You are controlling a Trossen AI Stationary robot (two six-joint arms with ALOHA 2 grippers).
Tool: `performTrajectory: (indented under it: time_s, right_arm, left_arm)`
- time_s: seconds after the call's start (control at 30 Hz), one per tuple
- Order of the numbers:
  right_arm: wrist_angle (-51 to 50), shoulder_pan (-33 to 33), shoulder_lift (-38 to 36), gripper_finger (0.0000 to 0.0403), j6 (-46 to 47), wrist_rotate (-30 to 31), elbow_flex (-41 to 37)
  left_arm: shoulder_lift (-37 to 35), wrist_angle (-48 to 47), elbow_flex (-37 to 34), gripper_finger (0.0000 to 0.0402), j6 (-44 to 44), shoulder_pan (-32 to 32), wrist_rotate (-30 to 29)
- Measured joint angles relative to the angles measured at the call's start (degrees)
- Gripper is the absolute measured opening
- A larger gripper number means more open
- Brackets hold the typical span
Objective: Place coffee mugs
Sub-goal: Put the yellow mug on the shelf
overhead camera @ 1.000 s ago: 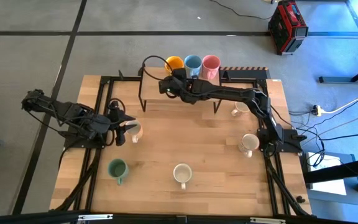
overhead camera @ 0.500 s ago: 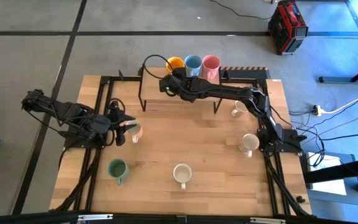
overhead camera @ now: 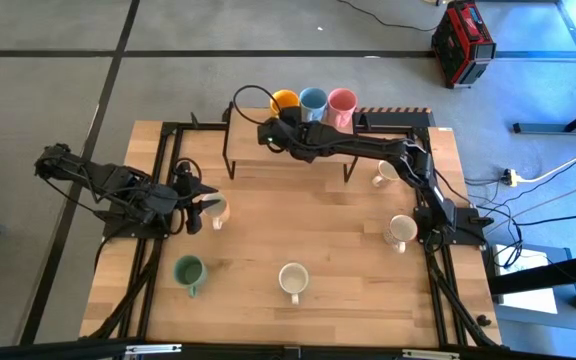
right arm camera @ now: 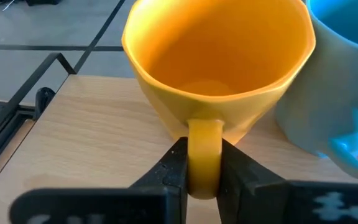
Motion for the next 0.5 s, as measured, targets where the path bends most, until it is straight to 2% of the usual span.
performTrajectory:
  time_s: [0.33,0.5]
  right_arm:
    - [0.2,0.0,0.0,0.0110,-0.3,0.0,0.0]
    - [1.0,0.1,-0.2,0.0123,-2.9,-0.1,0.0]
  left_arm:
    - [0.0,0.0,0.0,0.0123,0.0,0.0,0.0]
    - [0.0,0.0,0.0,0.0123,0.0,0.0,0.0]
